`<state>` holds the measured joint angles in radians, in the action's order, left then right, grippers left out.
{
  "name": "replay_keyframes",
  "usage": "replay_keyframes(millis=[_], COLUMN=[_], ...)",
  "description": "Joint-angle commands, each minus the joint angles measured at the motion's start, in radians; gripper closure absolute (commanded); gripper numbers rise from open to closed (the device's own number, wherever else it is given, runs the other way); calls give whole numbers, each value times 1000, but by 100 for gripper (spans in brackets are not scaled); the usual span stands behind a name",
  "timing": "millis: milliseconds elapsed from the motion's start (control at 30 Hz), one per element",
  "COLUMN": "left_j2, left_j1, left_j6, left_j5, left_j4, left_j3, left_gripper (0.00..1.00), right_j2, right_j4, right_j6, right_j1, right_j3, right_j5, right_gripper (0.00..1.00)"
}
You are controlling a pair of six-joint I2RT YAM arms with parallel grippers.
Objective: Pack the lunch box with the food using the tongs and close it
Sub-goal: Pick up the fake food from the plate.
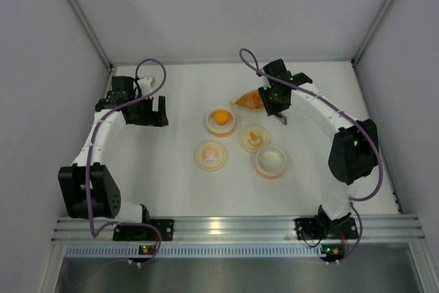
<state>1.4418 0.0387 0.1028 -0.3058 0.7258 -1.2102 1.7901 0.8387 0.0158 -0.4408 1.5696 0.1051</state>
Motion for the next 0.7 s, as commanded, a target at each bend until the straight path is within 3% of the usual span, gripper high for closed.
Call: replay_keyframes(millis=[0,667], left_j2=[8,6], left_j1=[6,4], left_j6=[-6,-3], left_j5=[-3,-1], left_j4=[-20,-40], left_j3=[-14,14], left_gripper=[2,2], right_j2=[15,52], right_j4=[-72,-70], right_j6=[35,82], right_j1=[-12,-16], right_j3=[12,43], right_j5=[4,-35], right_gripper=[66,64])
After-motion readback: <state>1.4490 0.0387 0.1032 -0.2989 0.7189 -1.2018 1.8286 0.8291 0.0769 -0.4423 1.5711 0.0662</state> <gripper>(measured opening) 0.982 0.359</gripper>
